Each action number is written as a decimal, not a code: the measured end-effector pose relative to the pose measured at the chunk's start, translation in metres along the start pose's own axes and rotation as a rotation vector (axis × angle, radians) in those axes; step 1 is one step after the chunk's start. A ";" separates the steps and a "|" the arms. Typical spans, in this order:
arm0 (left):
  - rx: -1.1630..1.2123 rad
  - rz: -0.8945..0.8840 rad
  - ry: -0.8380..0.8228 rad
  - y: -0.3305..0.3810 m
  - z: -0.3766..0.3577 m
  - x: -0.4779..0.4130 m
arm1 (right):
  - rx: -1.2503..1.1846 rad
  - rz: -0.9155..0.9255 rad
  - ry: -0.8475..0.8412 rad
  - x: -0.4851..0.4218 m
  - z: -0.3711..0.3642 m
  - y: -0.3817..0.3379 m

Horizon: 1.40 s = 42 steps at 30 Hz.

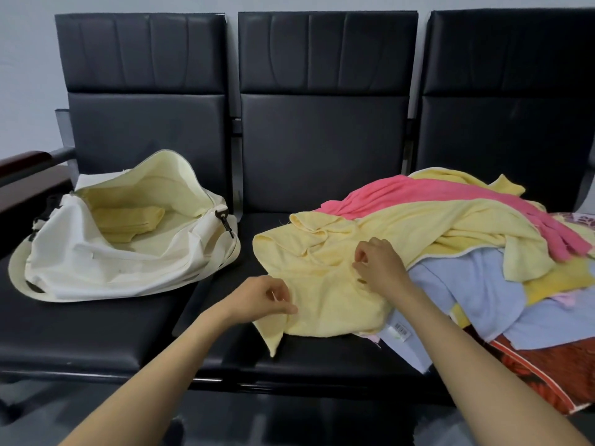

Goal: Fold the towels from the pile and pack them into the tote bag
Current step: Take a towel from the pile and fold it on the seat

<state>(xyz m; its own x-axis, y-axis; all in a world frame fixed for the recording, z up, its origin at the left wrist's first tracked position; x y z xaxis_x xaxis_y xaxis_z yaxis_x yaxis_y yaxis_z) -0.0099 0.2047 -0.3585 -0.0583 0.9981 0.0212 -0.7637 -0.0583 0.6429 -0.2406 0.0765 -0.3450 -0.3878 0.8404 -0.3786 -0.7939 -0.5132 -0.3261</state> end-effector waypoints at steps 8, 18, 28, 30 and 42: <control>-0.212 0.075 -0.010 -0.009 -0.004 -0.005 | 0.059 0.223 -0.554 0.046 0.010 -0.017; 0.202 0.140 0.353 -0.013 0.027 0.001 | -0.696 -0.299 -0.175 0.037 0.034 -0.001; 0.630 0.291 0.107 -0.016 0.022 -0.002 | -0.455 -0.131 -0.419 0.034 0.047 0.011; 0.602 0.276 -0.002 -0.014 0.026 0.001 | -0.309 -0.059 -0.326 0.033 0.044 0.019; 0.485 0.244 0.240 -0.037 0.032 -0.003 | -0.417 -0.151 -0.095 0.028 0.050 0.056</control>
<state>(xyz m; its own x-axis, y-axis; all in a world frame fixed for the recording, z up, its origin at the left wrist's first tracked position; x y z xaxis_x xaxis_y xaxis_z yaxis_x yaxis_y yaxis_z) 0.0386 0.2046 -0.3578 -0.3822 0.9211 0.0748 -0.3325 -0.2126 0.9188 -0.3192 0.0795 -0.3307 -0.3387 0.9136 -0.2252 -0.5962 -0.3935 -0.6998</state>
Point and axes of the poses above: each hand's wrist, its own x-axis away from the middle knuckle, its own z-axis out of the back of the hand, y = z × x, the point moved 1 cm from there along -x, towards the middle knuckle, and after that the axes turned 6 degrees about y, right-handed, at the moved point
